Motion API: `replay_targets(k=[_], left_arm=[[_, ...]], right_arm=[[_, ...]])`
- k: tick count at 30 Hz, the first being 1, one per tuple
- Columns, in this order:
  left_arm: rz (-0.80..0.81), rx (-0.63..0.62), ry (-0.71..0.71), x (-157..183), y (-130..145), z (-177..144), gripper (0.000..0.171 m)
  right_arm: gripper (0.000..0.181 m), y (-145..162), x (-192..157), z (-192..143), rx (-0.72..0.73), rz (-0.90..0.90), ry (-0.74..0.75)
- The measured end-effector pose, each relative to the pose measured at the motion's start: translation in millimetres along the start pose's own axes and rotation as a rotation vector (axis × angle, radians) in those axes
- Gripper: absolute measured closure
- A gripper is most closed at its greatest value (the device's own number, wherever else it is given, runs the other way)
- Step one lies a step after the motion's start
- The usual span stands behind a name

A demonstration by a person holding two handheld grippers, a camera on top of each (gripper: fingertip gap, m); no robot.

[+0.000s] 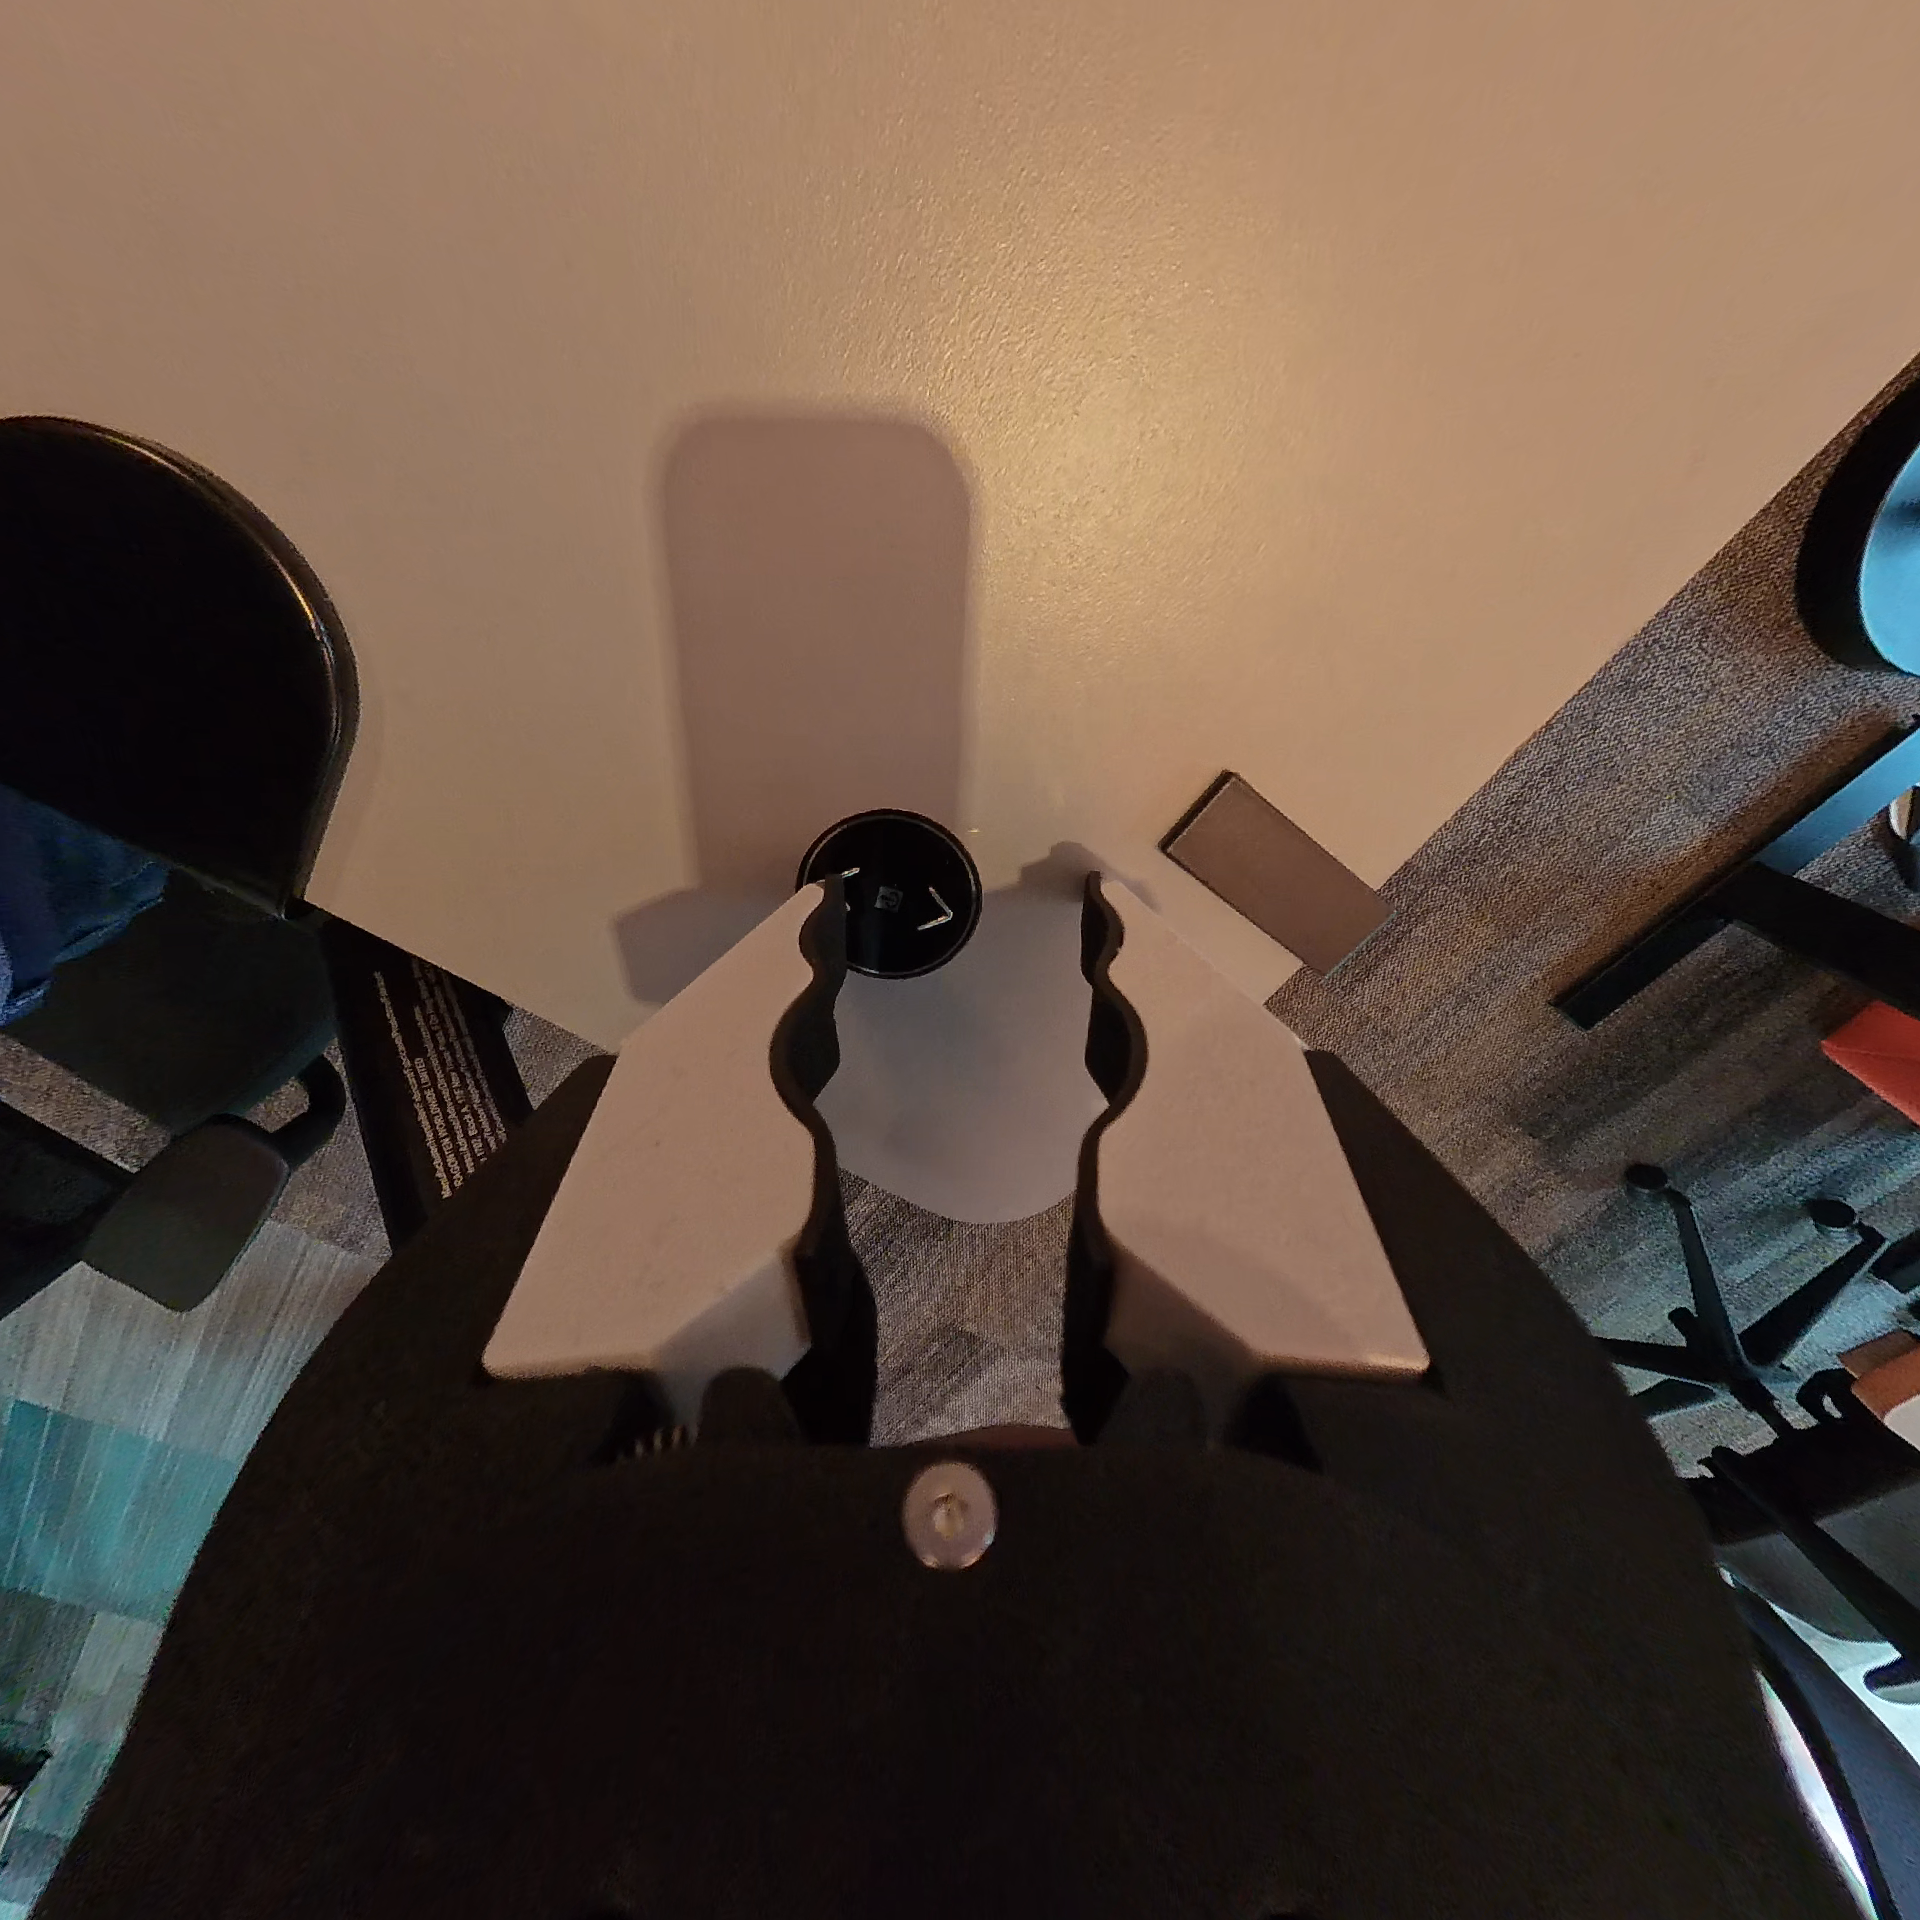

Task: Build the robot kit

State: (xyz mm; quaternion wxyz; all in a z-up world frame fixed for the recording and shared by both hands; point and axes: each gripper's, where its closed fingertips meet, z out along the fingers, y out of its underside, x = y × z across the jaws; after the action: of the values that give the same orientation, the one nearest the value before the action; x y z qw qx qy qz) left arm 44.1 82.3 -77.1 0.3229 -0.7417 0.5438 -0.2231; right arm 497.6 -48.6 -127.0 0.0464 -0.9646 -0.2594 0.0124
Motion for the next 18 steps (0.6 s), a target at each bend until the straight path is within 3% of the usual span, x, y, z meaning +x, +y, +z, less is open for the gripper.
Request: replay_targets(k=[12, 18], left_arm=[[-0.063, -0.120, -0.137, -42, 35, -70, 0.143], [-0.097, -0.231, -0.072, -26, 61, -76, 0.144]], right_arm=[[0.144, -2, -4, -14, 0.021, -0.026, -0.001], [0.144, -5, -6, -23, 0.027, -0.038, -0.004]])
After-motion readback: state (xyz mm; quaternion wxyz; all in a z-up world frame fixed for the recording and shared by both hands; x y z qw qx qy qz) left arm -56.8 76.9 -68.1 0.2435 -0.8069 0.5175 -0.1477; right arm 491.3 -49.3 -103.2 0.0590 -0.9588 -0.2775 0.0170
